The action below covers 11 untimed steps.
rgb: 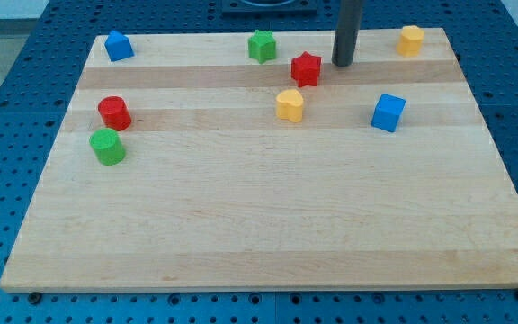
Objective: Push the red star to the bottom left
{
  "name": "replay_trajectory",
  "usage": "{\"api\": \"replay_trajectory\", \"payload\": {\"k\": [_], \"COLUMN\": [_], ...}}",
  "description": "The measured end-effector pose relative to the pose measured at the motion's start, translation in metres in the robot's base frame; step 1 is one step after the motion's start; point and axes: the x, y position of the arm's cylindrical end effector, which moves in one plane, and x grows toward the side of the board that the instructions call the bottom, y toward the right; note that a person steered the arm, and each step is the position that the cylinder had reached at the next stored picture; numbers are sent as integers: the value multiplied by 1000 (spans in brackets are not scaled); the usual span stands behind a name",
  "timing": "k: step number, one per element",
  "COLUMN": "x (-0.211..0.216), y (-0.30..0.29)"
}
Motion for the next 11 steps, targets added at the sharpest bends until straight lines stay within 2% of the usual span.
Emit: {"api": "replay_trajectory", "payload": {"k": [1,3,4,7,8,10,11], "x": [-4,78,87,49,56,130,120], "y": [-13,-173,-180,-63,-53,-179,-190]}}
